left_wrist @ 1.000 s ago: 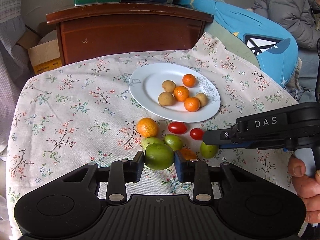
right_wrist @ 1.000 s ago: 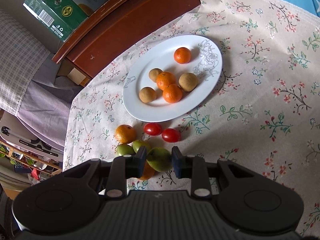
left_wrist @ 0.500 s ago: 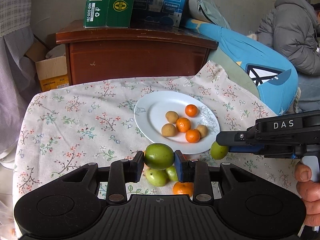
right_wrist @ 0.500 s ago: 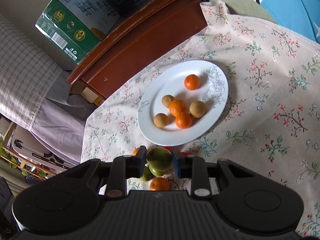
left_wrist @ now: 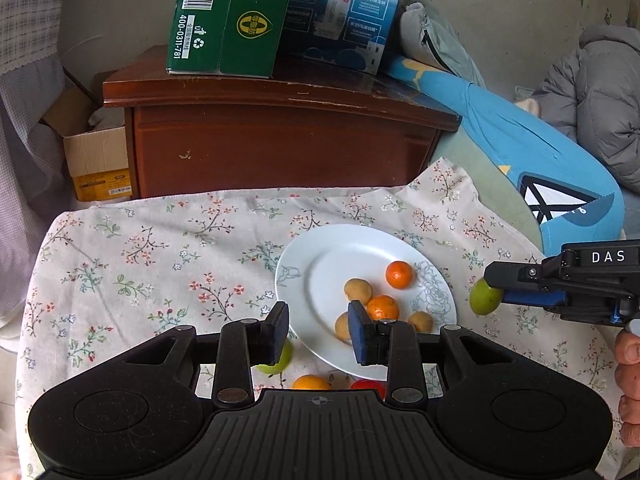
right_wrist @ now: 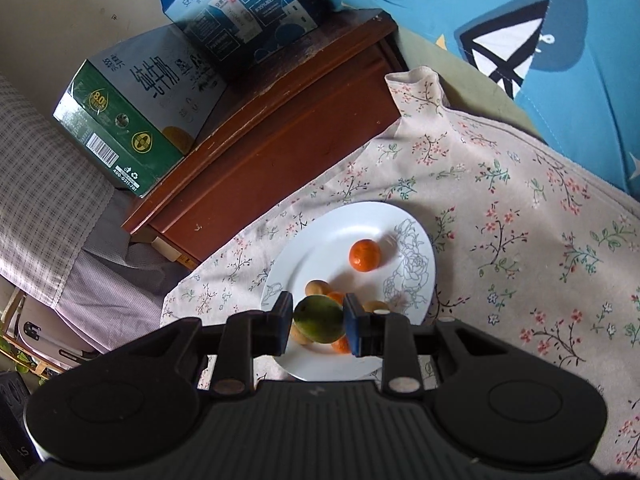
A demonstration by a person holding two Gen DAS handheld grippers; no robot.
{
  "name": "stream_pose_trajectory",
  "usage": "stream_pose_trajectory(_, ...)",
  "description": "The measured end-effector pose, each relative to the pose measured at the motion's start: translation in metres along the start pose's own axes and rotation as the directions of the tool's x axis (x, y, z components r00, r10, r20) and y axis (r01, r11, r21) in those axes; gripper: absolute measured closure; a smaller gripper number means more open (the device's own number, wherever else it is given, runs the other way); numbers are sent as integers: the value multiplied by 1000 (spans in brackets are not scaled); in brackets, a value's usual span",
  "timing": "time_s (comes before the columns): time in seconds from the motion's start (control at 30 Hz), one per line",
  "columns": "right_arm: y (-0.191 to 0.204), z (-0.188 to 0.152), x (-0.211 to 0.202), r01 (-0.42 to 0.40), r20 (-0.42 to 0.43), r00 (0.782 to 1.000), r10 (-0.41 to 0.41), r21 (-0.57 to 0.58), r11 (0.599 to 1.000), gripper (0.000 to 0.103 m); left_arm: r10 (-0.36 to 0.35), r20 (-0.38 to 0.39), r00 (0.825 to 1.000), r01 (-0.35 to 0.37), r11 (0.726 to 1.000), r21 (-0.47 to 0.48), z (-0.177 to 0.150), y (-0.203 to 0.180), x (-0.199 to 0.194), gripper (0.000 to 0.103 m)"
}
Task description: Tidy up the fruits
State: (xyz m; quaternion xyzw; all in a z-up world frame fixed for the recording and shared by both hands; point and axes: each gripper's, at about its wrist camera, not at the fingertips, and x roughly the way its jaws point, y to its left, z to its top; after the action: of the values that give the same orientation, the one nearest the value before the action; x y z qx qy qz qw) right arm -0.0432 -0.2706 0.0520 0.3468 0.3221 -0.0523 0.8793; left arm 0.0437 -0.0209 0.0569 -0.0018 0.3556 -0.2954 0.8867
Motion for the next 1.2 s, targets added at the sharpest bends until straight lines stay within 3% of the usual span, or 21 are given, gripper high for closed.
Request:
stream_pose_trajectory(0.2,-8,8,23,45,-17,999,-45,-1,999,75,-8,-29,1000,8,1000,-3,3,3,20,73)
stream_pose_trajectory(0.33,-12,10,32,47,-28,999,-47,5,999,78,-14,-59,998,9,996,-84,6,22,26,73)
stream_pose_trajectory(0.57,-20,12,43,34,-74,997,-32,29,999,78,78,-59,995,-86,984,-158,13,60,28,73)
stream_pose_trajectory(0.7,-30,23,29,20,-38,999,-18,55,998,75,91,-39,995,-96,980,-174,17,73,26,73)
stream_pose_trajectory(0.9,-43,27,27,54,-45,998,-50,110,992,75,191,-33,981,-194,953,-235,21,104,30,73)
stream_pose_trajectory(1.1,-38,24,26,38,-57,998,-33,87,996,75,295,-58,954,-301,929,-217,22,137,54,73)
stream_pose_trajectory(1.2,-37,23,28,39,-67,997,-33,87,995,75,303,-69,951,-311,932,-187,20,144,68,73)
